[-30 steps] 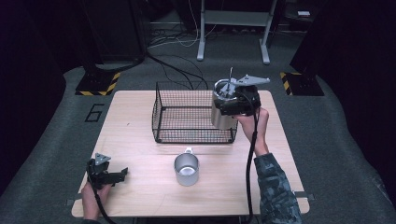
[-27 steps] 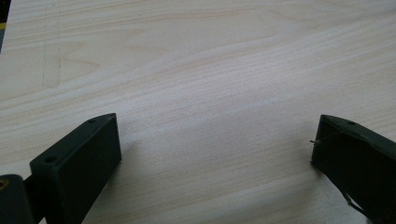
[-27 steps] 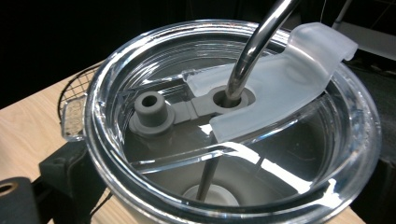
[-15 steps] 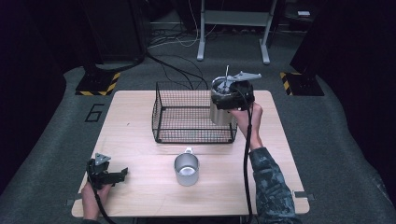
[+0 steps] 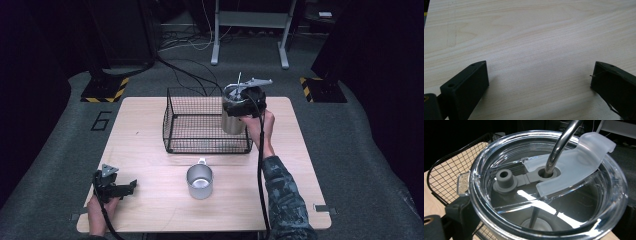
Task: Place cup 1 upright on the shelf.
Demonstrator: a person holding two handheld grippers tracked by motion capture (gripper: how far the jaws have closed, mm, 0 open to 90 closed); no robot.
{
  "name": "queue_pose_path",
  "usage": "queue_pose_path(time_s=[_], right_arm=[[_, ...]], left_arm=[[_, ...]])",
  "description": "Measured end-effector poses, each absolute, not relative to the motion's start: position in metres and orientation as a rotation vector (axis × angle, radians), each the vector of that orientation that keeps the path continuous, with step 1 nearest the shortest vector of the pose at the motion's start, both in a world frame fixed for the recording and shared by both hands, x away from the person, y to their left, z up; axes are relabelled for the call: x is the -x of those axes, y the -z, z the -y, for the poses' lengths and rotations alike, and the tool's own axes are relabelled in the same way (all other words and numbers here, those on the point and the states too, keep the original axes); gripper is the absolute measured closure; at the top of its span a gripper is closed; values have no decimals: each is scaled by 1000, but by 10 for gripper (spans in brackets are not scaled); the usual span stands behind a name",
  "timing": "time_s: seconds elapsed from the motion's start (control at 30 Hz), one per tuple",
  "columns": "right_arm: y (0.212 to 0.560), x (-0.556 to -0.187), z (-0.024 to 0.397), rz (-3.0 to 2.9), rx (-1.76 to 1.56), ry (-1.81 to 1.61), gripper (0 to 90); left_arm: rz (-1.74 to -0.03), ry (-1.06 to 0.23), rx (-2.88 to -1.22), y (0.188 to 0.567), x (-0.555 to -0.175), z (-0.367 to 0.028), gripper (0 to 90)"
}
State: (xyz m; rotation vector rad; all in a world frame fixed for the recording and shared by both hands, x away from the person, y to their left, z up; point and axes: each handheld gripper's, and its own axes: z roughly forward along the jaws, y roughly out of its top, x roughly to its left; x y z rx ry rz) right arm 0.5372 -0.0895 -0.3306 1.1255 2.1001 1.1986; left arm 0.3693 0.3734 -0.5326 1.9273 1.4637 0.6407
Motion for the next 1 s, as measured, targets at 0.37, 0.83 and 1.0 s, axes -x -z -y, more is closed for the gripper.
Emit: queue_pose_path(time_s=[0.37, 0.83, 1.0], right_arm=[[345, -548, 85, -2112, -1147, -1174, 33], [362, -558, 77, -2126, -1184, -1144, 33], [368, -561, 76, -2138, -1191, -1126, 33]], left_arm=[[-1463, -641, -1928, 533, -369, -373, 13], [-1464, -642, -1928, 533, -369, -373, 12], [-1464, -642, -1928, 533, -369, -374, 12]])
